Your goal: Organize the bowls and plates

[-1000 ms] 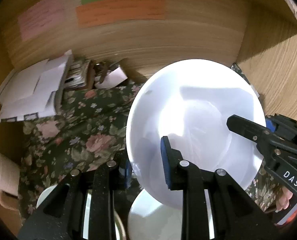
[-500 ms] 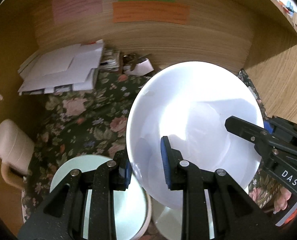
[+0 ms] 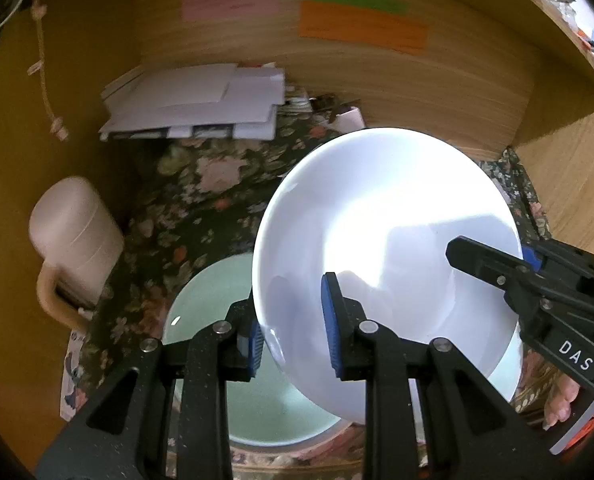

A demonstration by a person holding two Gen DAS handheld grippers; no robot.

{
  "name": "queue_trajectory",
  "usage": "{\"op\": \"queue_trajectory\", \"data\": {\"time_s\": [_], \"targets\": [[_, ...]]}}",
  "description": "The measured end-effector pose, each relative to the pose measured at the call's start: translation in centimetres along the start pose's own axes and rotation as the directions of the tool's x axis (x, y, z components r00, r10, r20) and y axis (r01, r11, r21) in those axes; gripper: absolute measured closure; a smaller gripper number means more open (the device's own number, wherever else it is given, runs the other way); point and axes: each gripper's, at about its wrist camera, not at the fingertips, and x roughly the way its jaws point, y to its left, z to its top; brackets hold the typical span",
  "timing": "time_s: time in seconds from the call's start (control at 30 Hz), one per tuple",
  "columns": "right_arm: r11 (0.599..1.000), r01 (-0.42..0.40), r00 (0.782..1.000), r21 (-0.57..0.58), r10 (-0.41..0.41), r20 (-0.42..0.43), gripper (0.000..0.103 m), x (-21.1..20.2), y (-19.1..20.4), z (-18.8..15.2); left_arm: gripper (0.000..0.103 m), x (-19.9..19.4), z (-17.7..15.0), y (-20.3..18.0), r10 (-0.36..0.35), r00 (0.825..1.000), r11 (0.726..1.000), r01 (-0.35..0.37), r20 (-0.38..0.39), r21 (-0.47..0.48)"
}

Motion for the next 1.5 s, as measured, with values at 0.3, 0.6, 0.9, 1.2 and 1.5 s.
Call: {"op": "queue_trajectory", "data": {"time_s": [0.3, 0.6, 0.9, 1.2, 1.5], "targets": [[0.999, -0.046, 0.998, -0.020, 0.045, -0.037, 0.083, 1.9, 2.4, -0.7, 0.078, -0.7, -2.1, 2.9, 0.031, 0.999, 0.998, -0.032, -0.011, -0.055], [0.997, -0.076, 0.993, -0.015, 0.074, -0.095, 0.083, 4.4, 3.3, -1.4, 0.078, 0.3, -3.8, 4.9, 0.037, 0.998, 0.995, -0.041, -0.042, -0.093], [0.996, -0.085, 0.986, -0.023, 0.081, -0.147, 0.083, 6.5, 3.8, -2.0, 0.078, 1.7, -4.6, 6.4, 0.035, 0.997, 0.992, -0.044, -0.075, -0.122], [0.995, -0.083, 0.983, -0.058, 0.072, -0.168, 0.082, 6.8, 3.9, -1.7, 0.078, 1.8, -4.4, 6.6, 0.016, 0.997, 0.994, -0.024, -0.072, -0.109], [0.996, -0.048, 0.989, -0.080, 0.036, -0.145, 0.079, 6.2, 3.5, -1.5, 0.078, 1.7, -3.8, 6.9, 0.031, 0.998, 0.993, -0.038, -0.061, -0.111]]}}
